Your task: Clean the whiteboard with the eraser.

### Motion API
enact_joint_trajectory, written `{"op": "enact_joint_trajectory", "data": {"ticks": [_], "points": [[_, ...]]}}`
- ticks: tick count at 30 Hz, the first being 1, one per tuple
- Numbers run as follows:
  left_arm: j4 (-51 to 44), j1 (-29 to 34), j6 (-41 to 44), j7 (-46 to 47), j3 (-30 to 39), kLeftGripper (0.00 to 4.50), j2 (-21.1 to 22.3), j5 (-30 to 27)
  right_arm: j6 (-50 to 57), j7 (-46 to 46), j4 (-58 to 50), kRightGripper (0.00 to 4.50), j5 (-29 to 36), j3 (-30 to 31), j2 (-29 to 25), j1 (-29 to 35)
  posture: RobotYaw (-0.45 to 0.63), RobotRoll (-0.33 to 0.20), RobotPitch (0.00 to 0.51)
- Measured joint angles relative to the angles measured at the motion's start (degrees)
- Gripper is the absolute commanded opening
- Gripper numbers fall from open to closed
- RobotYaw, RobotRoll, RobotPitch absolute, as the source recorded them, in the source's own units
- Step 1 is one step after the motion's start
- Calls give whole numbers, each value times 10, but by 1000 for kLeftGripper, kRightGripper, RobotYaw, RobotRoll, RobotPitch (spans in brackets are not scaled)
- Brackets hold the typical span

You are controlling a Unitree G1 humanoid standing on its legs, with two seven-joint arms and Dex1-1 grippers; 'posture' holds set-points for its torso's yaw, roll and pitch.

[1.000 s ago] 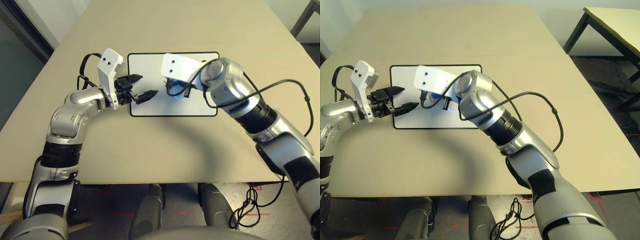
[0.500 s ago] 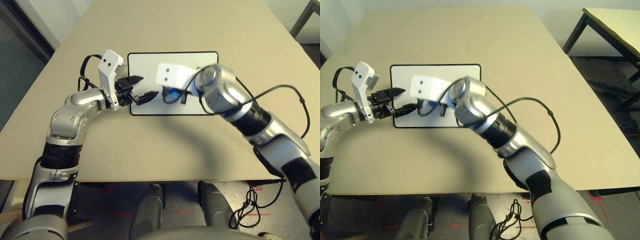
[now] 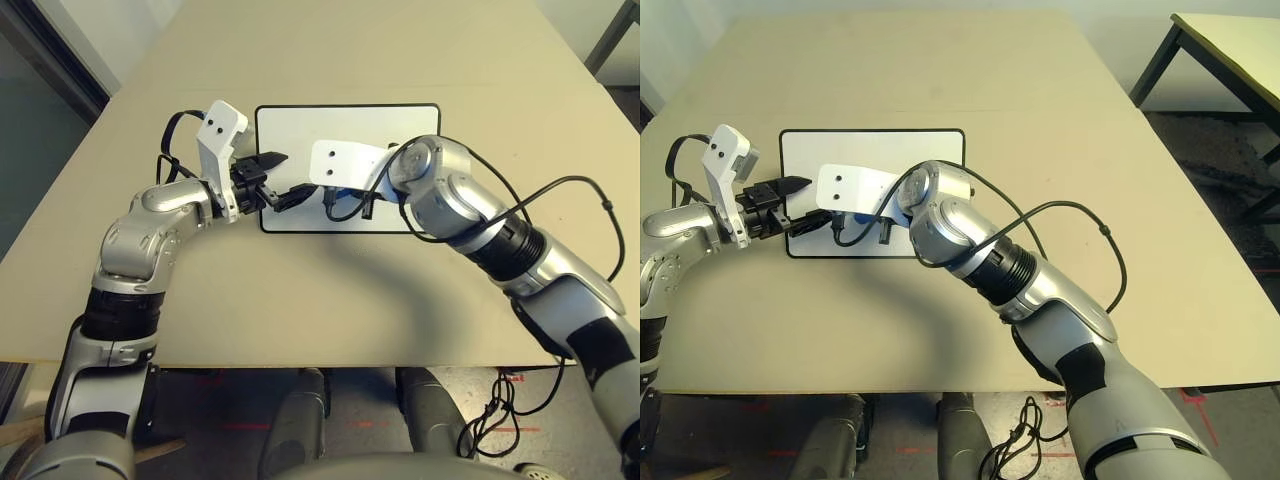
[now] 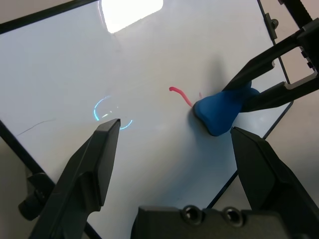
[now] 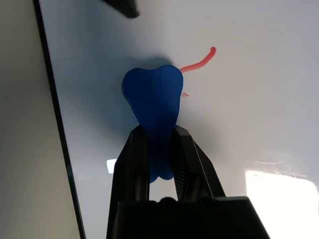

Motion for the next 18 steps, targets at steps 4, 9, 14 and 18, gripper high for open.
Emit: {"op": "enact_joint_trajectory", "data": {"ticks": [4, 9, 14, 18], "points": [[0, 0, 0, 0, 0, 4500, -2, -1, -14, -38, 52, 568, 0, -36, 17, -40, 14, 0, 193], [0, 0, 0, 0, -1, 4500, -4, -1, -16, -34, 40, 568, -1, -37, 11, -34, 13, 0, 193], [0, 0, 1, 1, -1, 4500, -5, -2, 5, 14, -40, 568, -6, 14, -25, 13, 13, 0, 194], [0, 0, 1, 1, -1, 4500, -6, -2, 18, 27, -54, 568, -7, 32, -36, 19, 9, 0, 192]]}}
